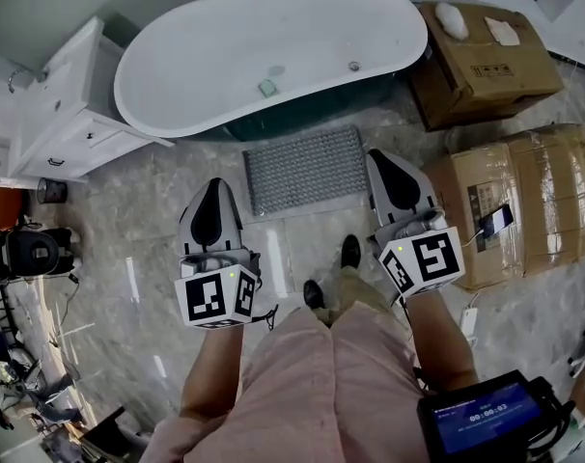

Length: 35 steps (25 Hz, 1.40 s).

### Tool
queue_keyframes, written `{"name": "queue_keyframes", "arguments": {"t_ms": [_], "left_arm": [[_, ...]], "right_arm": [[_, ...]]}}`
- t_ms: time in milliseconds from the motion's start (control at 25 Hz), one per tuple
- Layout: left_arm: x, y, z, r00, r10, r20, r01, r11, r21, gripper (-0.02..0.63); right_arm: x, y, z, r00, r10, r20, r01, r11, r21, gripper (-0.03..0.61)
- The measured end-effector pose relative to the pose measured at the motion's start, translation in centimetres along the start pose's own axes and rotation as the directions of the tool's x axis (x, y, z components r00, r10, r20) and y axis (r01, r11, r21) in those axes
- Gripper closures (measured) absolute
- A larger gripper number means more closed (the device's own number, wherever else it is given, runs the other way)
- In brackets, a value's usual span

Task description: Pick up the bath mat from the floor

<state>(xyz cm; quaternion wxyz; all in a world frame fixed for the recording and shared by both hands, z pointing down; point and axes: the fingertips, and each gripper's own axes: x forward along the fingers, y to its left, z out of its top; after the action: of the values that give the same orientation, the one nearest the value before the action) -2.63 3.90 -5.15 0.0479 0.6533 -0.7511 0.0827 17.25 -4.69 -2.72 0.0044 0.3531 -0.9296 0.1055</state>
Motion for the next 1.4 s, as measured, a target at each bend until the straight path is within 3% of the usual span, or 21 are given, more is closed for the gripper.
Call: {"name": "queue_keyframes", "arguments": {"t_ms": [400, 840, 1040, 1400], "left_arm": [[-0.9, 0.2, 1.0, 1.0, 0.005, 0.012, -0.005, 1.0, 0.019, 0.588], [-1.4, 3.1, 2.1, 0.992, 0.118, 0.045, -0.119, 0.993, 0.009, 0.588], [-0.5, 6.1, 1.5, 0.986, 0.158, 0.047, -0.157, 0.987, -0.008, 0.588], [0.7, 13.2, 0.2, 0.987, 0.156, 0.042, -0.153, 0.986, -0.062, 0.588]], "right_arm": [[0.8, 0.2, 0.9, 1.0, 0.016, 0.021, -0.016, 1.0, 0.002, 0.56], [4.5, 0.1, 2.3, 0.996, 0.082, 0.034, -0.081, 0.996, -0.022, 0.56], [7.1, -0.1, 2.7, 0.996, 0.077, 0.033, -0.076, 0.996, -0.046, 0.56], [11.1, 3.1, 3.1, 1.0, 0.03, 0.004, -0.03, 0.997, -0.075, 0.56]]}}
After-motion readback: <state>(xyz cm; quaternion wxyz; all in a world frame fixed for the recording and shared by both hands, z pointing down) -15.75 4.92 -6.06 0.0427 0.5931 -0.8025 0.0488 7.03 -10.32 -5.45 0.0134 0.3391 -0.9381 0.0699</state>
